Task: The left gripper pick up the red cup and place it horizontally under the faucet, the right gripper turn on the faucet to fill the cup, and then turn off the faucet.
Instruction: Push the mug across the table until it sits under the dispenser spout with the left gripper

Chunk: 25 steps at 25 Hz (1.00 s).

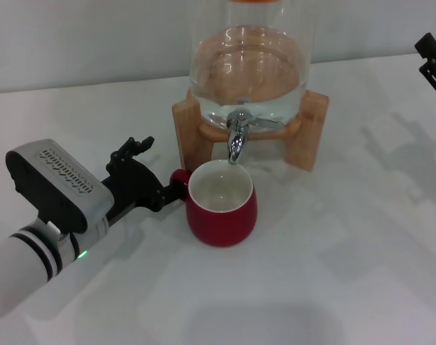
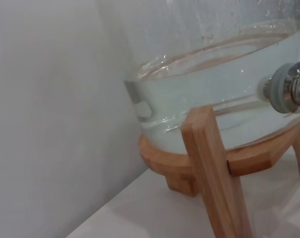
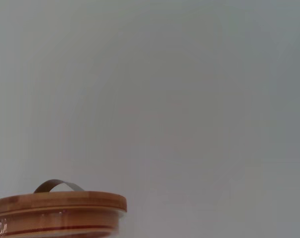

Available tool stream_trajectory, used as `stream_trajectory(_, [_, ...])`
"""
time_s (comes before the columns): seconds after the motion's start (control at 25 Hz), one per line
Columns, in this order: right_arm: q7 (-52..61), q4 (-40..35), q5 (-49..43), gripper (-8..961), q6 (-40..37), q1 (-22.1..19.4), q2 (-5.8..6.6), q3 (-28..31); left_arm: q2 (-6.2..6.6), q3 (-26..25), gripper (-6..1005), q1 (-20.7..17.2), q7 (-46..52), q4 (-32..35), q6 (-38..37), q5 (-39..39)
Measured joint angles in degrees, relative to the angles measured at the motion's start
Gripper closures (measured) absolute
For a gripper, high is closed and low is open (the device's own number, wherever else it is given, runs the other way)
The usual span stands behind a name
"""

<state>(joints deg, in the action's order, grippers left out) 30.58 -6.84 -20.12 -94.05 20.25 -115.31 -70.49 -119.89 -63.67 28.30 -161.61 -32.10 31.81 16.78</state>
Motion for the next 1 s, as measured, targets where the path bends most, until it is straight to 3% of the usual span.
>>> stream_trajectory(1.0, [0.0, 0.0, 0.0, 175, 0.2, 0.6, 0.00, 0.0, -0.37, 1.0, 124, -1.0, 0.1, 0.3, -0.1, 0.0])
